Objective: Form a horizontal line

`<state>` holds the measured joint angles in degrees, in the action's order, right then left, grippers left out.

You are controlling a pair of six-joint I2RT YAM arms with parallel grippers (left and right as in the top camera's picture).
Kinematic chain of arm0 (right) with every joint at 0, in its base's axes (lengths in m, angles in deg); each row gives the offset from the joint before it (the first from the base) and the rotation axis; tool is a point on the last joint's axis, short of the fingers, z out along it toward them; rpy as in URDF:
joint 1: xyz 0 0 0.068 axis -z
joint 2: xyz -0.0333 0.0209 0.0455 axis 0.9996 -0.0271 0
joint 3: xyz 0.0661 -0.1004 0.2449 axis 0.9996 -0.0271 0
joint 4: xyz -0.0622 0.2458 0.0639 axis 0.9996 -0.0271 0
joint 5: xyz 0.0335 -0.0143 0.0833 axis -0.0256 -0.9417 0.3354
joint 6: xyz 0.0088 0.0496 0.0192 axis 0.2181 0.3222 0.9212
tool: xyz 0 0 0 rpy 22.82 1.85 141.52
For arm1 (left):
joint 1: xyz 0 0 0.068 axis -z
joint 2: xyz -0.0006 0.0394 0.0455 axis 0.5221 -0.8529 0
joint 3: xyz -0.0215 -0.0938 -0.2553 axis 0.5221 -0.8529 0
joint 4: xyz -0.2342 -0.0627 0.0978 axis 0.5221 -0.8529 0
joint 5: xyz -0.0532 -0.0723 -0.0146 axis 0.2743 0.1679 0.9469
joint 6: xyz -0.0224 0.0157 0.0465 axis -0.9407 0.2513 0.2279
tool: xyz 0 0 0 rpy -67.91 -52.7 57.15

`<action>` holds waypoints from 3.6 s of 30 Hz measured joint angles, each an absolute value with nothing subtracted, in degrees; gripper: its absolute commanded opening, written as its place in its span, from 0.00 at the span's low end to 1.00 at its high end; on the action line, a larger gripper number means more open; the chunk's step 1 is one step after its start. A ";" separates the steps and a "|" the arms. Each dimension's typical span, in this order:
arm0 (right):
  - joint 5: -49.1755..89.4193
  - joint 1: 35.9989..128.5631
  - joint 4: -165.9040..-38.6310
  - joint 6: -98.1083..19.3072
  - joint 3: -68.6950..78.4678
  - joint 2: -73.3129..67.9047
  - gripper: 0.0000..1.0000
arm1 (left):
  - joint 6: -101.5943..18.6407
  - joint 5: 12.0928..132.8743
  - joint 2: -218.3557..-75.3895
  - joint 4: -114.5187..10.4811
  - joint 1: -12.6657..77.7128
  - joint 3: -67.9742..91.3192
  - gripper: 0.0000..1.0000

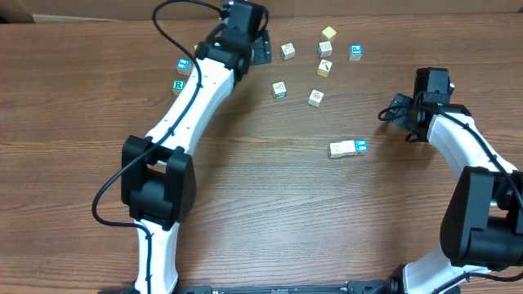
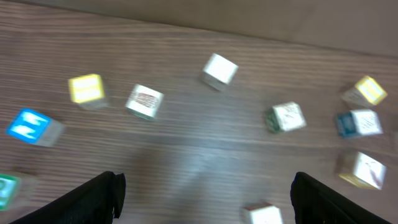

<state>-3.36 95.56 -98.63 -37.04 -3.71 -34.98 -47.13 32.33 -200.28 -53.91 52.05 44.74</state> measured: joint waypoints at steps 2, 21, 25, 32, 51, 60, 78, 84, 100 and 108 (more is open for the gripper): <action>-3.34 95.58 -98.65 -37.04 -3.71 -34.98 1.00 | -46.97 32.16 -200.28 -53.97 50.76 44.74 0.84; -3.36 95.56 -98.63 -37.02 -3.71 -34.98 1.00 | -46.78 32.14 -200.28 -55.92 43.03 44.74 0.85; -3.36 95.58 -98.65 -37.02 -3.71 -34.98 1.00 | -46.76 32.14 -200.28 -56.12 41.04 44.74 0.85; -3.36 95.58 -98.65 -37.02 -3.71 -34.98 1.00 | -46.67 32.14 -200.28 -60.25 36.05 44.74 0.81; -3.34 95.56 -98.65 -37.00 -3.71 -34.98 1.00 | -27.56 38.93 -200.59 -70.37 33.63 44.68 0.83; -3.36 95.58 -98.65 -37.02 -3.71 -34.98 1.00 | -26.58 39.70 -207.62 -68.64 33.63 44.68 0.86; -3.34 95.56 -98.65 -37.04 -3.71 -34.98 1.00 | -25.88 39.83 -211.58 -62.81 33.63 44.30 0.43; -3.36 95.56 -98.65 -37.02 -3.71 -34.98 1.00 | -25.64 39.96 -212.63 -61.43 33.63 44.30 0.44; -3.36 95.56 -98.63 -37.04 -3.71 -34.98 1.00 | -25.64 40.66 -212.61 -65.47 33.63 44.96 0.26; -3.34 95.56 -98.65 -37.02 -3.71 -34.98 1.00 | -27.74 44.09 -208.74 -70.50 34.92 44.98 0.22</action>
<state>-3.34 95.56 -98.65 -37.02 -3.71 -34.98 -27.74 44.09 -208.74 -70.50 34.92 44.98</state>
